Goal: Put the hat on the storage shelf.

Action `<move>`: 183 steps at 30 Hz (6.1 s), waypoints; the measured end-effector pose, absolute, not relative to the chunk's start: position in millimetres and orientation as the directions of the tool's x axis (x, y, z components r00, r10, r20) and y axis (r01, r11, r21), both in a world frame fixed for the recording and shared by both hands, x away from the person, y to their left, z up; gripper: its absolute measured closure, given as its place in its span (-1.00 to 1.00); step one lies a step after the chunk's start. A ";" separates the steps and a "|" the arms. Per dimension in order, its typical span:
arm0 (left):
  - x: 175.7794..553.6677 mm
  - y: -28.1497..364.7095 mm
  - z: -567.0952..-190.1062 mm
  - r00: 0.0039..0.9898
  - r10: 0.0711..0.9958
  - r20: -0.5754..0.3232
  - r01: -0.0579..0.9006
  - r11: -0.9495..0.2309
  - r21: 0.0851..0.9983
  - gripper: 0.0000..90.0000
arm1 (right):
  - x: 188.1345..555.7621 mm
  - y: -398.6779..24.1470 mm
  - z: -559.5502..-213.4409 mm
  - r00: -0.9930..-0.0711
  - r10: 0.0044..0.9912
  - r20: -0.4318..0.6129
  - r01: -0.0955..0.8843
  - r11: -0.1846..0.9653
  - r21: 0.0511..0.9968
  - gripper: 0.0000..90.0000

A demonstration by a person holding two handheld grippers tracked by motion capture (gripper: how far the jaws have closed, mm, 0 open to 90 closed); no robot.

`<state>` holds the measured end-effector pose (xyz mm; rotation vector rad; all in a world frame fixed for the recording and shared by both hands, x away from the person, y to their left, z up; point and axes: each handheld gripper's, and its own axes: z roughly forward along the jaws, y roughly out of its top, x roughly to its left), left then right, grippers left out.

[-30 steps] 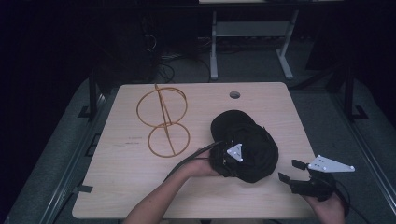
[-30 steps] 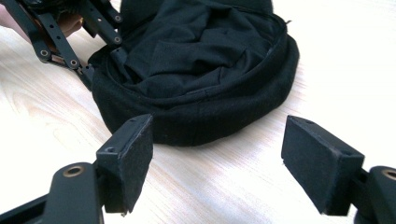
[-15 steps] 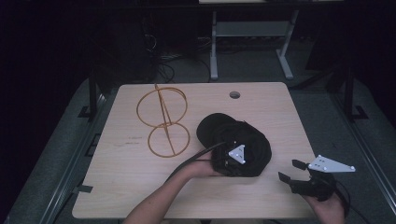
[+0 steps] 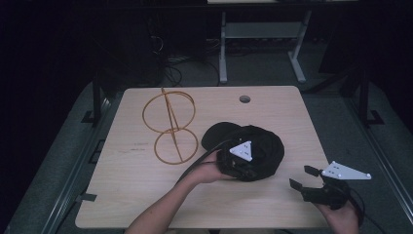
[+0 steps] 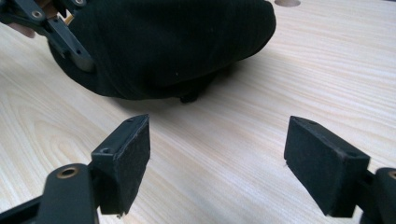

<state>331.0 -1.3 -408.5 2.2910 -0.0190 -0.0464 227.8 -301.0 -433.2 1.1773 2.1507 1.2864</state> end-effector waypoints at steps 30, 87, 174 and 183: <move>326.8 37.6 -354.8 0.988 -0.023 -0.152 0.129 -0.420 0.898 0.74 | 226.2 -284.2 -409.2 -0.624 0.768 0.143 0.411 0.167 0.896 -0.63; 313.0 45.4 -305.4 0.985 -0.106 -0.137 0.098 -0.308 0.946 0.73 | 243.5 -225.1 -342.9 -0.747 0.664 -0.008 0.191 0.227 0.955 0.45; 277.5 170.5 -387.8 0.963 0.269 0.012 0.126 -0.493 0.861 -0.17 | 328.4 -184.7 -223.9 -0.800 0.600 -0.017 0.195 0.286 0.938 0.93; 267.5 170.7 -402.2 0.966 0.259 0.014 0.126 -0.517 0.847 -0.23 | 341.3 -160.1 -206.5 -0.821 0.570 -0.030 0.180 0.308 0.934 0.93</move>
